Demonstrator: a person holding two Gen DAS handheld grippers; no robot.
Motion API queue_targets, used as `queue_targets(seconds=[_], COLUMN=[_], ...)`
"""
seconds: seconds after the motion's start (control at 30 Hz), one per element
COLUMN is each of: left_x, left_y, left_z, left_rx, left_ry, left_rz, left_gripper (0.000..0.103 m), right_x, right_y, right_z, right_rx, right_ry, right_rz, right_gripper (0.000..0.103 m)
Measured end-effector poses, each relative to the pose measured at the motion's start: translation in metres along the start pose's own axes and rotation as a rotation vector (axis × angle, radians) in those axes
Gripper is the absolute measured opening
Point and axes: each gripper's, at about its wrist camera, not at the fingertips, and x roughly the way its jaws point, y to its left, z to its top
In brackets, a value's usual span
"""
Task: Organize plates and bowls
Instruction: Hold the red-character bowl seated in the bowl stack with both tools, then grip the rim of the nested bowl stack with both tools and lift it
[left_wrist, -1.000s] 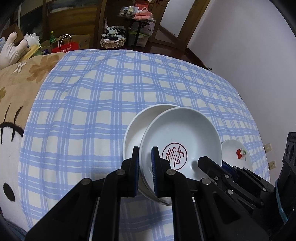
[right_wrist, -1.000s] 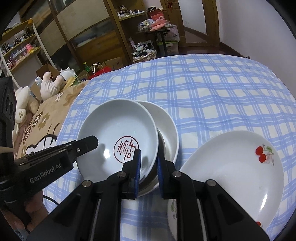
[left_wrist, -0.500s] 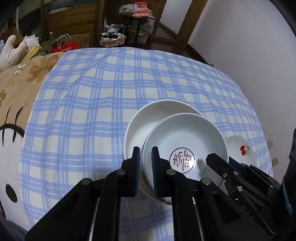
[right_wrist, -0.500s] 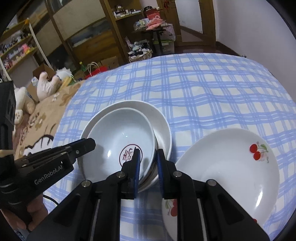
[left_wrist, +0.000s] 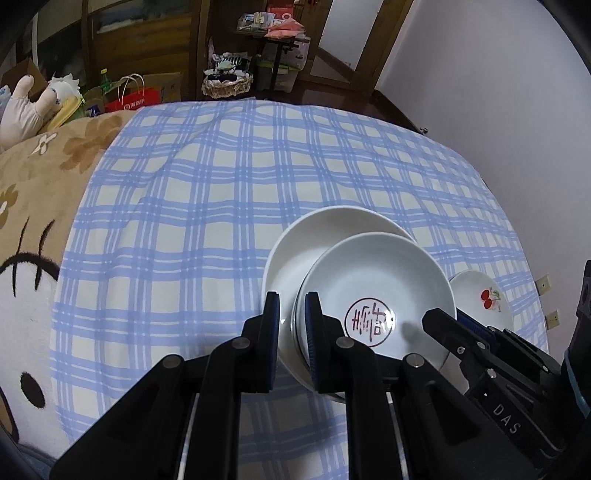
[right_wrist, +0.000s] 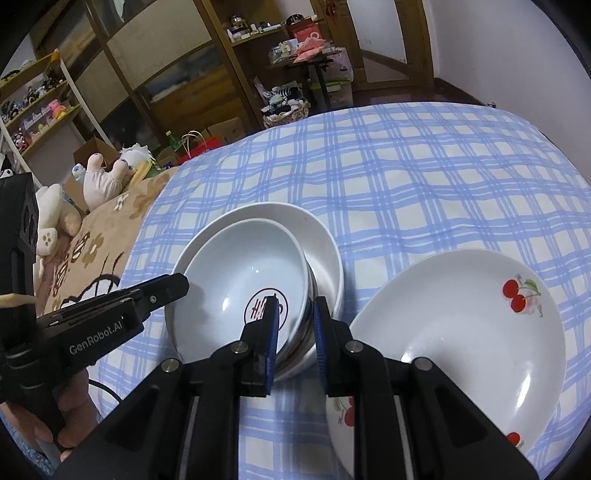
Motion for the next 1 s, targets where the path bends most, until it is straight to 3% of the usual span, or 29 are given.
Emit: queue_targets(seconds=[0.33,0.53,0.7,0.83,1.0], left_x=[-0.014,-0.004,0.003,0.004,0.008], left_y=[0.016,0.028,0.030,0.032,0.030], left_z=[0.004,0.006,0.006,0.007,0.009], left_rx=[-0.026,-0.042,-0.051,-0.059,-0.031], left_ry=[-0.031,0.037,0.070,0.072,0.072], left_rz=[0.030,-0.005,-0.033,-0.025,-0.015], left_gripper=[0.016,0.017,0.019,0.024,0.027], right_x=[-0.014,-0.014,-0.015,-0.019,-0.020], right_y=[-0.005,-0.015,-0.017,-0.019,-0.033], right_z=[0.005,0.006,0.007,0.009,0.011], right_rx=[0.003,0.028,0.040,0.049,0.073], right_ry=[-0.030,-0.029,-0.029,-0.048,-0.055], right_rz=[-0.036,-0.048,-0.046,-0.065,-0.092], right_gripper=[0.020,0.039,0.041,0.055,0.057])
